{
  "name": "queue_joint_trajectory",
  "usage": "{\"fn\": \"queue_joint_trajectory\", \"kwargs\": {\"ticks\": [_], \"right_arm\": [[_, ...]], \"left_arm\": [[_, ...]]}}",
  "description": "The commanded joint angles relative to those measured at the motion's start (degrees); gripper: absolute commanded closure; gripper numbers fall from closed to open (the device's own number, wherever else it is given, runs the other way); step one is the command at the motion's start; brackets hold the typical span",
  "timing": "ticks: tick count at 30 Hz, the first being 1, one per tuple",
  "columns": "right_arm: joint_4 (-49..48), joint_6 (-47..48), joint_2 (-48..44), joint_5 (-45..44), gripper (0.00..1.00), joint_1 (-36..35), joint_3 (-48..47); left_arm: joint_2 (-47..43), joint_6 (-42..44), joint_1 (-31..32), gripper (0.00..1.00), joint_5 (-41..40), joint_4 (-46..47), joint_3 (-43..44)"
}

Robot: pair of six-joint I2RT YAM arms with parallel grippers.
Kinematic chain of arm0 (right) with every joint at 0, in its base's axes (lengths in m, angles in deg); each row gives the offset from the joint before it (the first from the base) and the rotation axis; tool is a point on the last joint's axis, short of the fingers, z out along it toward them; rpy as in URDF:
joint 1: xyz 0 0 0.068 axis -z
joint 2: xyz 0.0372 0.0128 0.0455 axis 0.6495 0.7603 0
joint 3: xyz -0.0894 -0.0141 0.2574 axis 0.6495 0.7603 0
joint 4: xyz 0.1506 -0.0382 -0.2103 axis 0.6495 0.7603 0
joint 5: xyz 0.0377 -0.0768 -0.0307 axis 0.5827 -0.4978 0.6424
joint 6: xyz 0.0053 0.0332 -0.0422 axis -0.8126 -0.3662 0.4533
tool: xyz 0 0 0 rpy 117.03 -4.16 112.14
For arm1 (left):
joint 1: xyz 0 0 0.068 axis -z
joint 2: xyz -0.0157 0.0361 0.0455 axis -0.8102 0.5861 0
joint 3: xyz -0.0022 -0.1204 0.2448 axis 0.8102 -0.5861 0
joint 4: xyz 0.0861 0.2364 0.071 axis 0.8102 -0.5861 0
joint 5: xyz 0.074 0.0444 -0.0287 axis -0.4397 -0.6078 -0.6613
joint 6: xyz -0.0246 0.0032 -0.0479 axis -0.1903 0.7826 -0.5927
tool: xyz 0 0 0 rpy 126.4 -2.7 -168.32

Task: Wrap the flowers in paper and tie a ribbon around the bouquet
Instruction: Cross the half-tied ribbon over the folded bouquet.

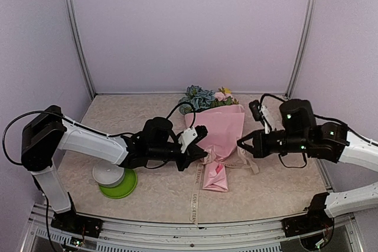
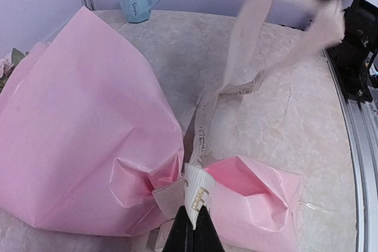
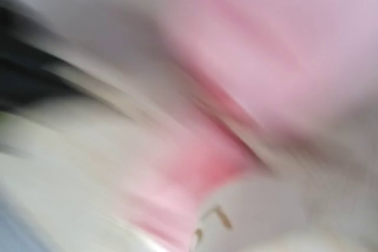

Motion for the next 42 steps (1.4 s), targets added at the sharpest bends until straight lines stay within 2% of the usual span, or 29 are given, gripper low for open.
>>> {"fn": "queue_joint_trajectory", "kwargs": {"ticks": [1,5,8,12,17,20,24,27,29,31,36,37,42], "right_arm": [[-16.9,12.2,-4.0,12.8,1.00,-0.5,-9.2],[-24.4,18.1,4.0,11.4,1.00,-0.5,-18.1],[-28.8,20.0,15.0,13.6,1.00,-0.5,-25.9],[-28.8,18.8,29.1,6.1,1.00,-0.3,-35.4],[-33.5,18.6,37.0,1.1,1.00,0.0,-39.7],[-35.7,16.8,41.0,2.4,1.00,0.1,-41.7],[-34.6,13.5,47.6,7.1,1.00,-0.3,-45.3],[-27.0,15.0,53.2,8.7,0.99,-2.0,-51.8],[-21.8,18.4,55.5,6.3,0.85,-3.9,-55.8],[-18.0,21.7,56.2,4.6,0.61,-5.3,-58.0],[-16.1,23.5,50.1,1.6,0.08,-5.4,-54.7],[-15.6,24.3,48.8,1.3,0.01,-5.4,-54.0],[-10.7,25.4,42.3,1.8,0.00,-3.3,-51.5]], "left_arm": [[-2.1,0.6,0.8,1.00,-0.4,2.3,-1.3],[-3.0,0.3,1.5,1.00,-0.6,5.5,-4.3],[-3.2,-0.9,1.9,1.00,-1.0,6.2,-5.4],[-3.8,-1.6,2.7,1.00,-1.7,9.6,-8.5],[-4.6,-3.1,3.3,1.00,-2.4,11.8,-11.0],[-5.0,-2.8,3.8,1.00,-3.1,12.7,-11.7],[-5.3,-3.1,4.2,1.00,-3.5,13.2,-11.9],[-5.6,-2.8,4.3,1.00,-3.6,13.3,-12.1],[-5.5,-2.5,4.4,1.00,-3.8,13.0,-11.9],[-5.5,-2.5,4.4,1.00,-3.8,12.7,-11.9],[-5.3,-2.4,4.4,1.00,-3.9,12.7,-12.1],[-5.1,-2.4,4.4,1.00,-3.8,12.7,-11.9],[-4.6,-3.2,4.3,1.00,-2.8,13.2,-11.6]]}}
